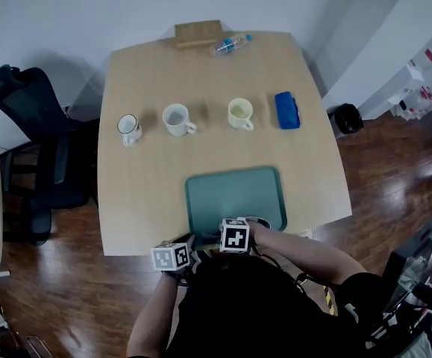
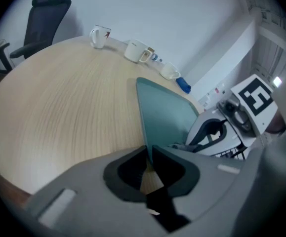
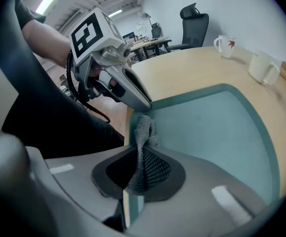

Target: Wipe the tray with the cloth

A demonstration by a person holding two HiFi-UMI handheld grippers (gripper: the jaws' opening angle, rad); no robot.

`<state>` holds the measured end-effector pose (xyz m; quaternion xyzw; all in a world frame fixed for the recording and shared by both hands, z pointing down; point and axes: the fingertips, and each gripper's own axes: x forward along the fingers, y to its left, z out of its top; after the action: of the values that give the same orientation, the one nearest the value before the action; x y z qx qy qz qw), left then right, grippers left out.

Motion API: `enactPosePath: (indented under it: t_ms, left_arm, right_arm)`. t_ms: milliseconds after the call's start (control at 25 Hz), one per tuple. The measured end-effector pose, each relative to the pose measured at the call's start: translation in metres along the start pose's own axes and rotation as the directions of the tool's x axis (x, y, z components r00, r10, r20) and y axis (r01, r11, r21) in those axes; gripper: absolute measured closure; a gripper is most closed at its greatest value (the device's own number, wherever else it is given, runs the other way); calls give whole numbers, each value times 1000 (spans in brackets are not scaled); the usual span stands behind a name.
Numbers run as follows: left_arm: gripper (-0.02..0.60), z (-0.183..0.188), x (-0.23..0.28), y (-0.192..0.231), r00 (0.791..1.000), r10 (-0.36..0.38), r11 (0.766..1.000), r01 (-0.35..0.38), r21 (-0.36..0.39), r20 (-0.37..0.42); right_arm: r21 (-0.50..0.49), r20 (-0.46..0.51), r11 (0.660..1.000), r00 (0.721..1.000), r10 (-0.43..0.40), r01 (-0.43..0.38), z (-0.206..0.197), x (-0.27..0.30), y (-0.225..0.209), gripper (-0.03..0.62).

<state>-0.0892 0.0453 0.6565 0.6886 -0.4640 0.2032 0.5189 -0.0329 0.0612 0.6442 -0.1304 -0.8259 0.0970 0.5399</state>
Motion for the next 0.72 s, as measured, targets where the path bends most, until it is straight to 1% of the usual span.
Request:
enactPosePath:
  t_ms: [80, 120, 200, 280, 360, 440, 520, 600, 720]
  left_arm:
    - [540, 1, 0, -1, 1000, 1, 1000, -1, 5, -3]
    - [540, 1, 0, -2, 1000, 3, 1000, -3, 7, -5]
    - [539, 1, 1, -3, 1000, 7, 1000, -7, 9, -8]
    - [538, 1, 1, -4, 1000, 9, 1000, -8, 12, -9]
    - [538, 2, 1, -5, 1000, 9, 1000, -9, 11, -9]
    - [540, 2, 1, -4, 1000, 8, 1000, -8, 9, -7]
    - [540, 3, 1, -4, 1000, 7, 1000, -7, 11, -5]
    - [540, 3, 1, -5, 1000, 7, 1000, -7, 13, -4]
    - [540, 4, -2, -4, 1000, 21, 1000, -21, 9, 6]
  right_arm:
    - [-1, 2, 1000, 1000, 2, -2, 1, -2, 0, 569]
    - [-9, 5, 1000, 1000, -10, 10, 1, -5, -3, 569]
    - [-27, 21, 997, 998, -66, 66, 3, -13, -17, 569]
    - [-20, 41, 989, 989, -145, 146, 3, -24, -44, 569]
    - [10, 56, 974, 972, -228, 228, 3, -38, -78, 569]
    - [39, 63, 949, 948, -313, 312, 4, -56, -116, 569]
    - [55, 53, 923, 922, -383, 380, 3, -71, -151, 569]
    - [55, 25, 907, 907, -420, 418, -1, -79, -175, 569]
    - [52, -17, 897, 898, -440, 440, -12, -75, -191, 569]
